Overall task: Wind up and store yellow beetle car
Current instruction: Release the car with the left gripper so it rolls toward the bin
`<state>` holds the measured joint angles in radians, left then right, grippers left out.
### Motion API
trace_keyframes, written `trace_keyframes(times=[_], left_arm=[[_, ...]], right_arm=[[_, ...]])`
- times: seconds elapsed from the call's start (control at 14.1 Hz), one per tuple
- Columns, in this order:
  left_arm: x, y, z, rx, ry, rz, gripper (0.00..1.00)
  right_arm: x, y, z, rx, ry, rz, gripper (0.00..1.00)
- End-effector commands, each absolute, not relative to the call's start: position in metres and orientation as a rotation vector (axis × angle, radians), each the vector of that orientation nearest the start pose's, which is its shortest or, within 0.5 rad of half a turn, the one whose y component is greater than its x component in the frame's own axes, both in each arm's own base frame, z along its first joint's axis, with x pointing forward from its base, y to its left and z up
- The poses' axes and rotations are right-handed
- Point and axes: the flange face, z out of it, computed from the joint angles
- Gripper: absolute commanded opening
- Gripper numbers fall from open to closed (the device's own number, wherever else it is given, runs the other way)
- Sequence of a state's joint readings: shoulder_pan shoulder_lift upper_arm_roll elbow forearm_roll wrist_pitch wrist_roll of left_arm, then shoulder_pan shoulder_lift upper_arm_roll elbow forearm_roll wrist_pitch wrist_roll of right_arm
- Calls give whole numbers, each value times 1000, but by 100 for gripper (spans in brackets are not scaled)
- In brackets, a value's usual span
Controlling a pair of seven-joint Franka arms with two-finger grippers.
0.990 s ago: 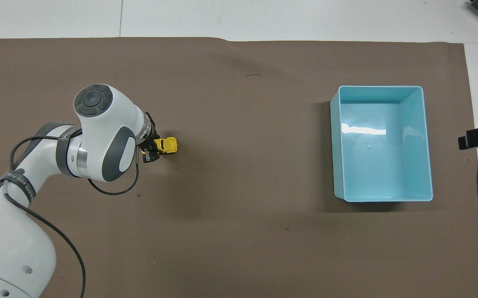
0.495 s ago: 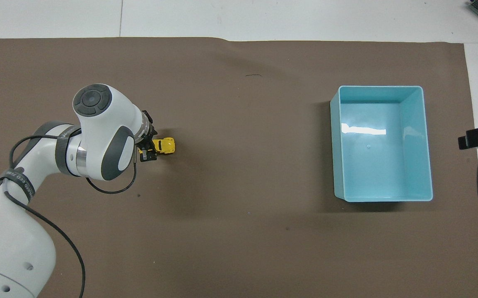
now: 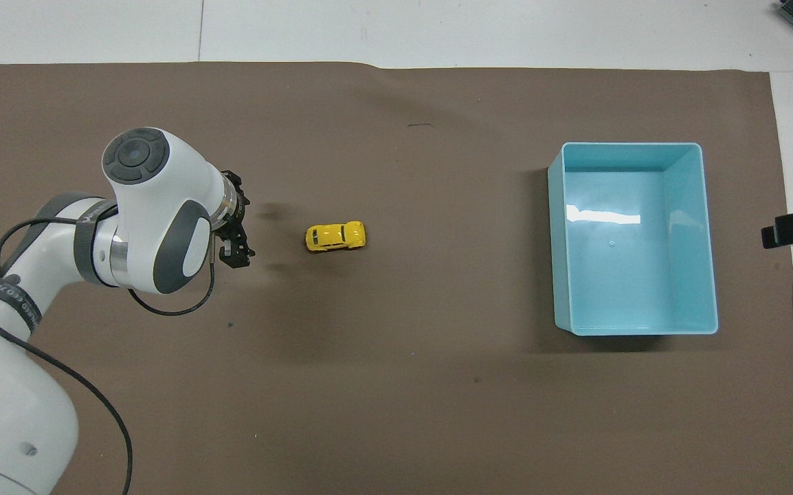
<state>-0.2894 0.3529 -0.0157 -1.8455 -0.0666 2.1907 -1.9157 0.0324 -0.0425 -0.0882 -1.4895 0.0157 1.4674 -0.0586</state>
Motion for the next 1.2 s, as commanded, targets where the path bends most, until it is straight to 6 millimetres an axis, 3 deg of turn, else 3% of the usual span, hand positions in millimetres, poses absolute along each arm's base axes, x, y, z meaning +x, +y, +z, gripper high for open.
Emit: trace_keyframes(times=[0.0,0.64,1.13], left_arm=[[603,-192,345,2198,2228,-74,100],[609,-190,381,2249,2092,-21,100],[611,-176,432,2386,1827,67,100]], right_arm=[[526,-30,679,-3104,30,-45,100],[527,-28,678,-3105,25,-45,100],[525,-13,679,-3104,-30,-38,100]])
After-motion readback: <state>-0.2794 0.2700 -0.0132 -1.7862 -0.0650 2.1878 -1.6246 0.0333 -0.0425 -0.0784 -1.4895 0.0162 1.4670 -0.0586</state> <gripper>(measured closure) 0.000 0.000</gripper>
